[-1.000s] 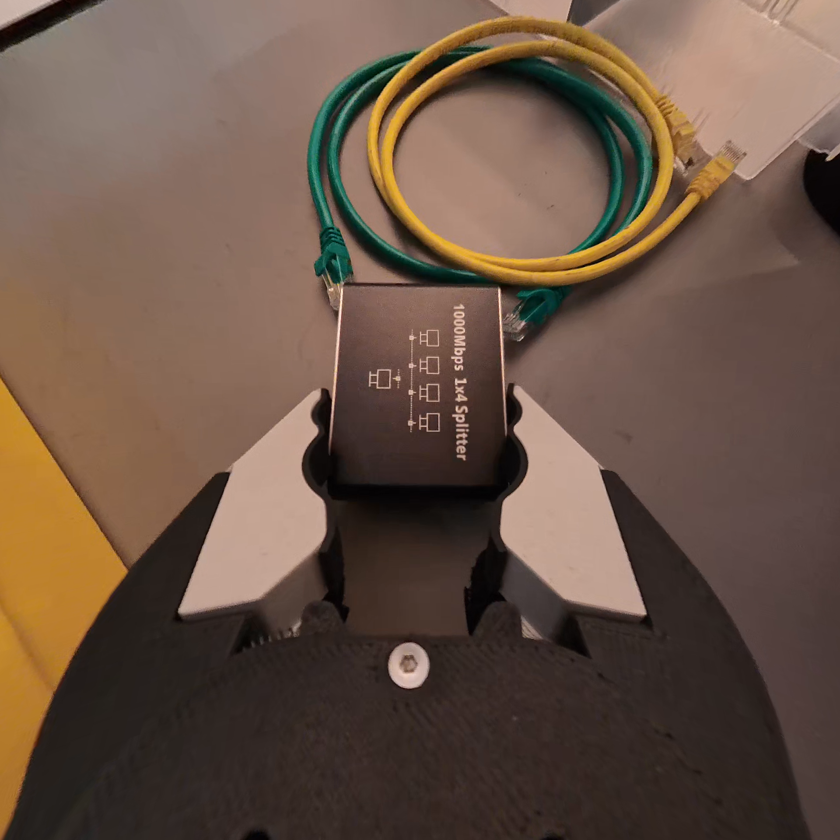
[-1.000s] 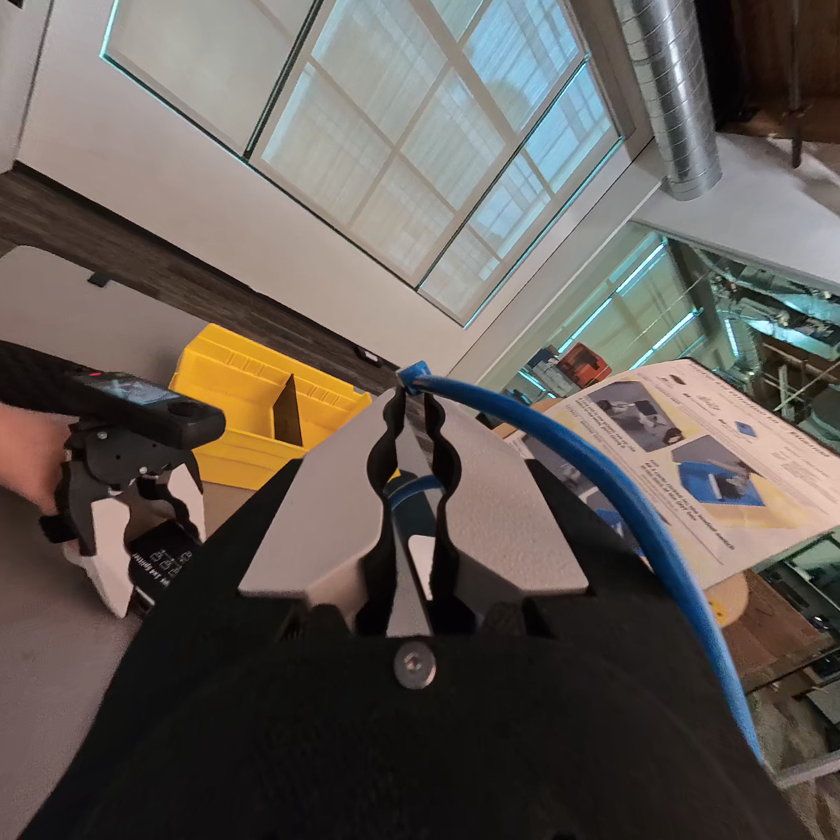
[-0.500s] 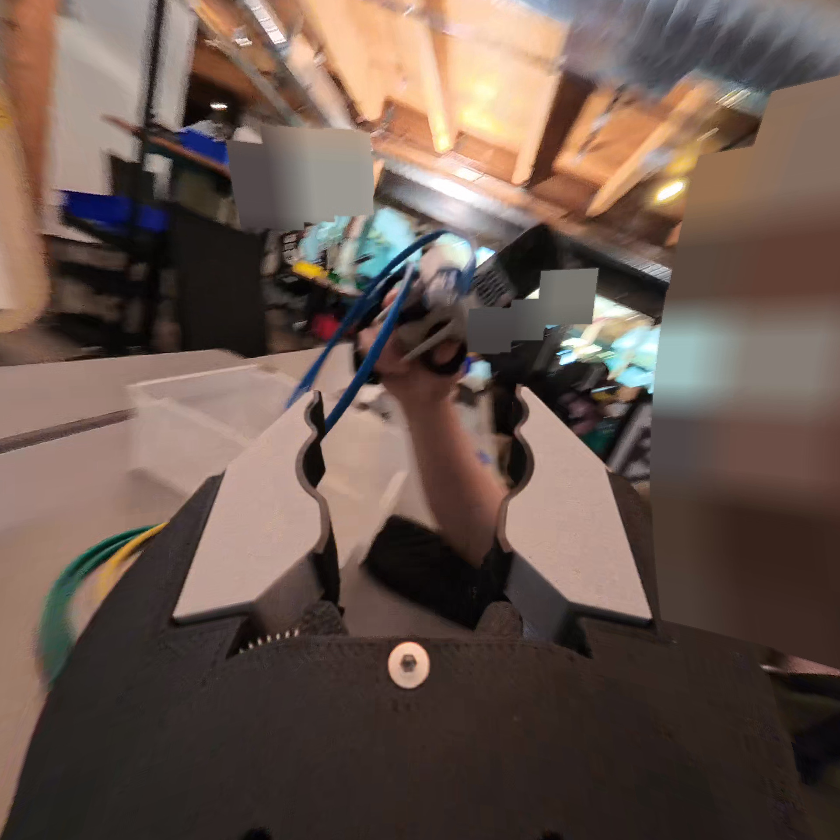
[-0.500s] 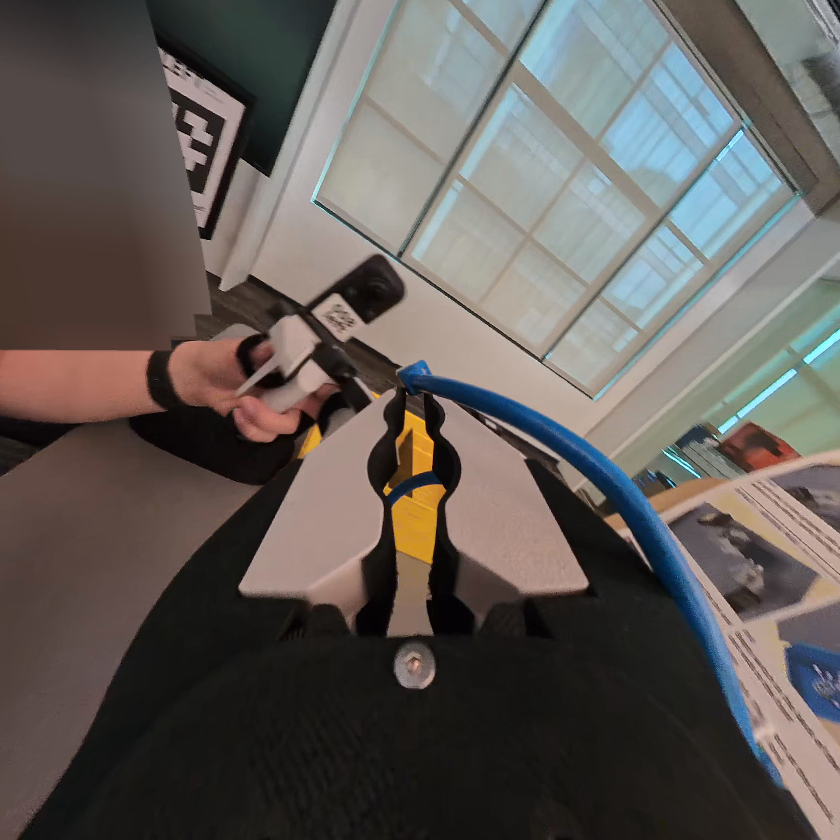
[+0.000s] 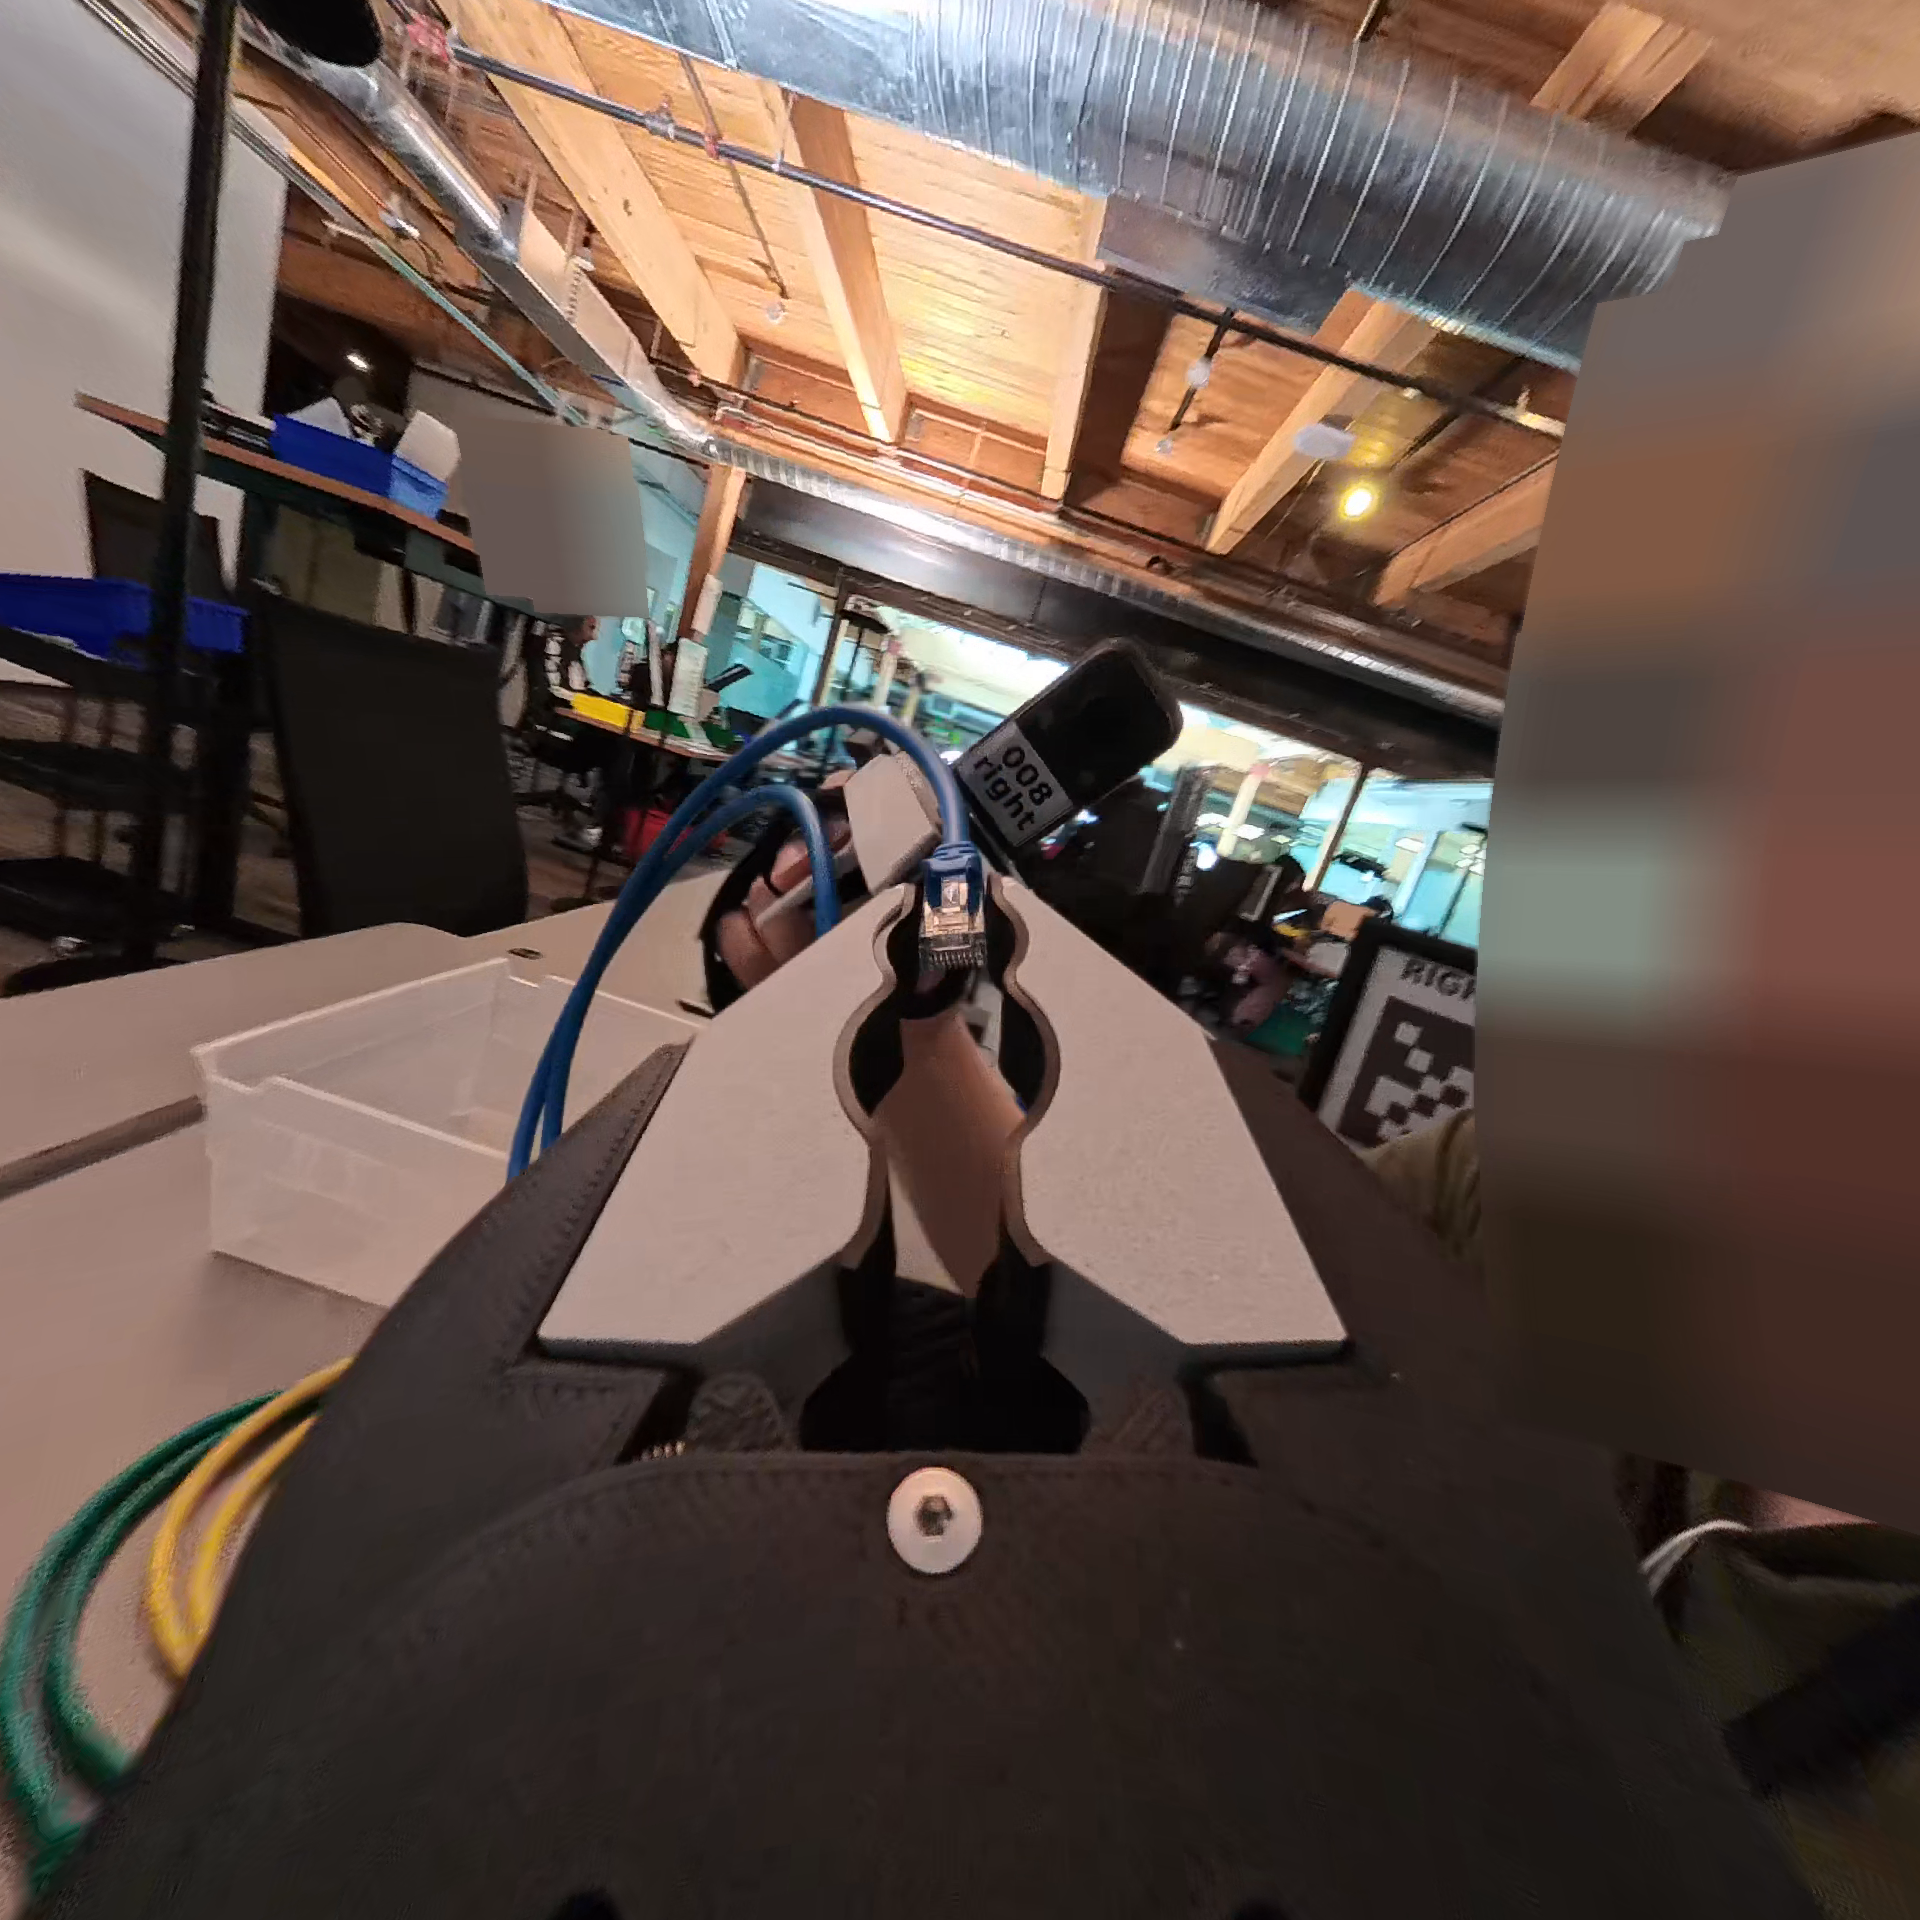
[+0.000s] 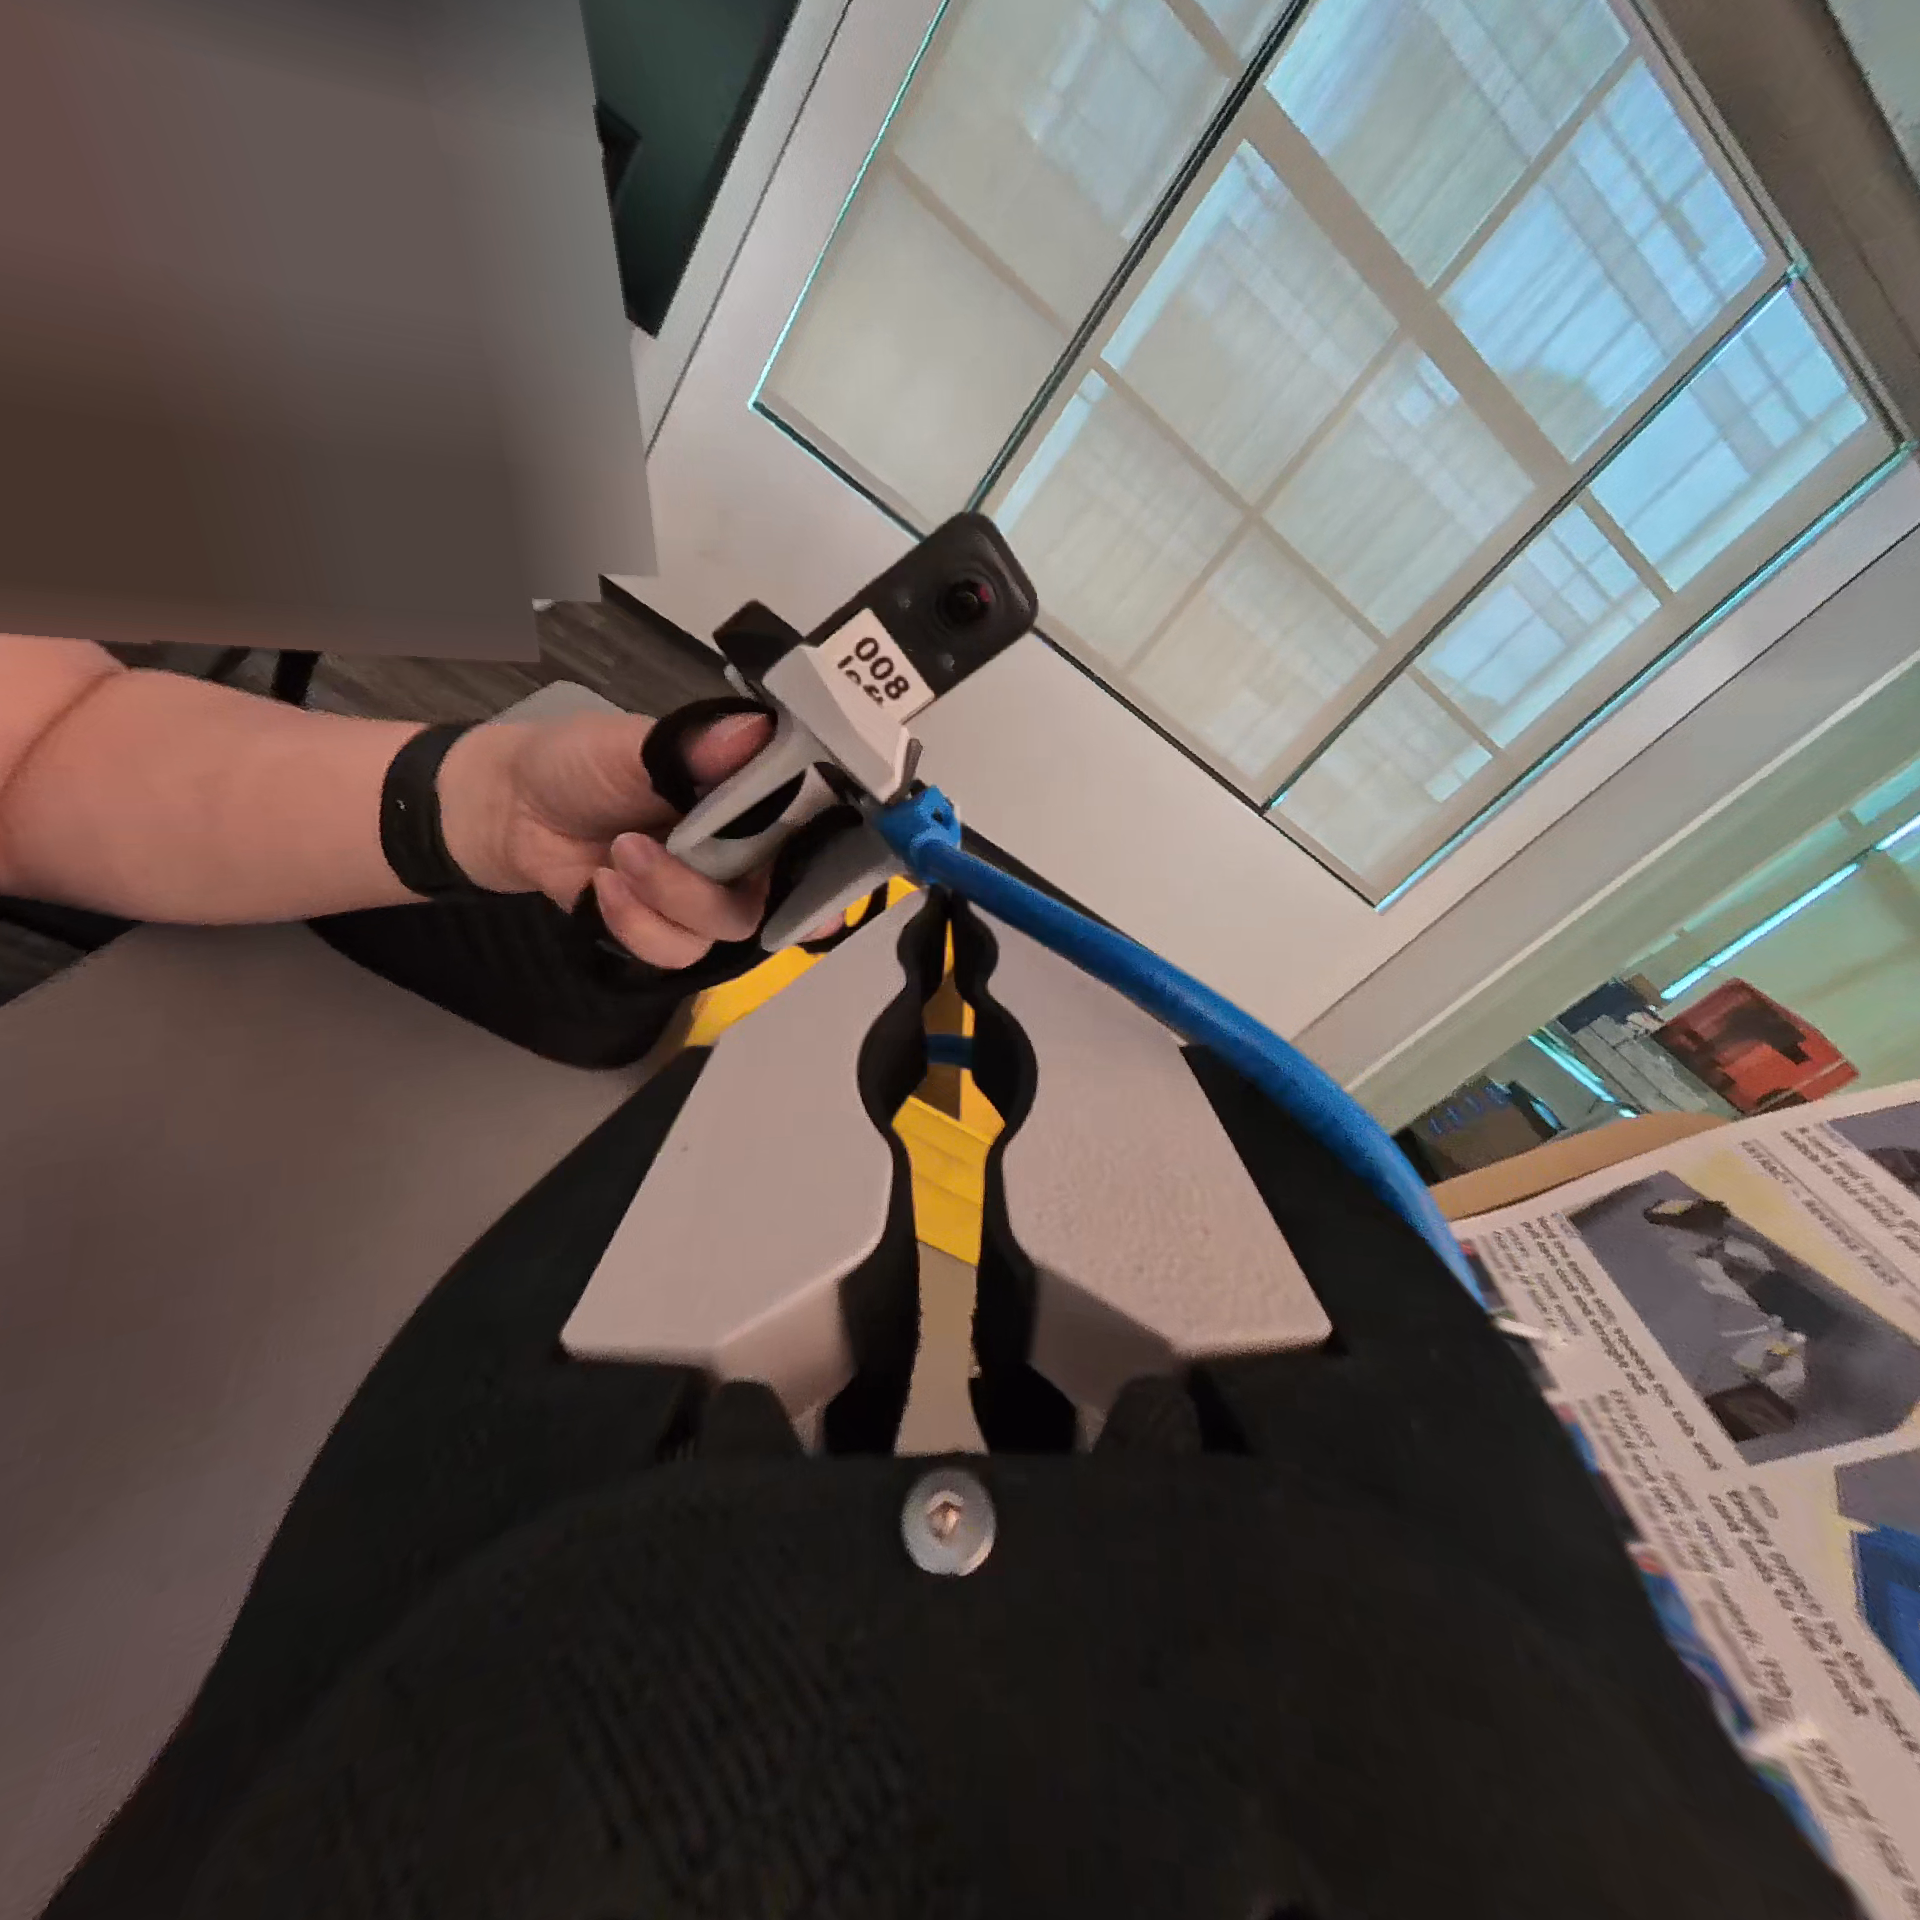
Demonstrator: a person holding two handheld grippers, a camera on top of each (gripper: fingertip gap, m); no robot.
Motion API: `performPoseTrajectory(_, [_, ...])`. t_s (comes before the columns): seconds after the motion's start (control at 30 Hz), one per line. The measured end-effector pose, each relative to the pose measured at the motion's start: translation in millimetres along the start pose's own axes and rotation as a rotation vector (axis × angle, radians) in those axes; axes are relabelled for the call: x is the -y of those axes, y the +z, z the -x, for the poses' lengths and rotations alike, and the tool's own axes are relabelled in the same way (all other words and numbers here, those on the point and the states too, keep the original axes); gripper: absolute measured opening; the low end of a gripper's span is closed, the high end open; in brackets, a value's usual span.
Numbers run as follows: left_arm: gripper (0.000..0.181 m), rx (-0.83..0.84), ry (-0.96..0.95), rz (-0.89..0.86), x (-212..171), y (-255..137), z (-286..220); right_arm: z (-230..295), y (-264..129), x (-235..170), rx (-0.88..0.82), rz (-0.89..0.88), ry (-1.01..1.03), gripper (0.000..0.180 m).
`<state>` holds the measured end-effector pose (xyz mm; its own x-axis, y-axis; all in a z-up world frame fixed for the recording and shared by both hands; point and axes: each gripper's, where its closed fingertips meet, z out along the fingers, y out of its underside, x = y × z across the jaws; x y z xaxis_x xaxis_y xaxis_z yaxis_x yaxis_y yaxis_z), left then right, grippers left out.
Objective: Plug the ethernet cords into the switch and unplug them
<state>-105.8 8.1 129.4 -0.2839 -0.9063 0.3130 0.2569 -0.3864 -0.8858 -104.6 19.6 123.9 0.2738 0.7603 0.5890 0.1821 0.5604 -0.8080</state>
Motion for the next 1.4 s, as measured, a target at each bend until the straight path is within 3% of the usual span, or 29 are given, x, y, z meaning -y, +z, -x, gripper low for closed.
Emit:
performPoseTrajectory(0.17, [0.01, 0.116, 0.181, 0.057, 3.6, -6.9, 3.1, 13.5, 5.4, 2.4, 0.195, -0.08, 0.338, 0.027])
performPoseTrajectory(0.4, [0.01, 0.196, 0.325, 0.154, -1.3, -13.6, 2.6, 6.4, 11.8, 6.8, 0.334, -0.213, 0.762, 0.022])
performPoseTrajectory(0.67, [0.01, 0.238, 0.366, 0.215, -11.3, -14.0, 9.6, 19.3, 17.4, -12.1, 0.357, -0.108, 0.71, 0.01])
performPoseTrajectory(0.87, [0.01, 0.25, 0.393, 0.228, -11.8, -16.4, 9.0, 24.2, 15.8, -6.9, 0.428, -0.126, 0.798, 0.023])
performPoseTrajectory(1.4, [0.01, 0.283, 0.426, 0.246, -9.9, -15.6, 8.4, 12.7, 15.3, -7.7, 0.35, -0.129, 0.784, 0.012])
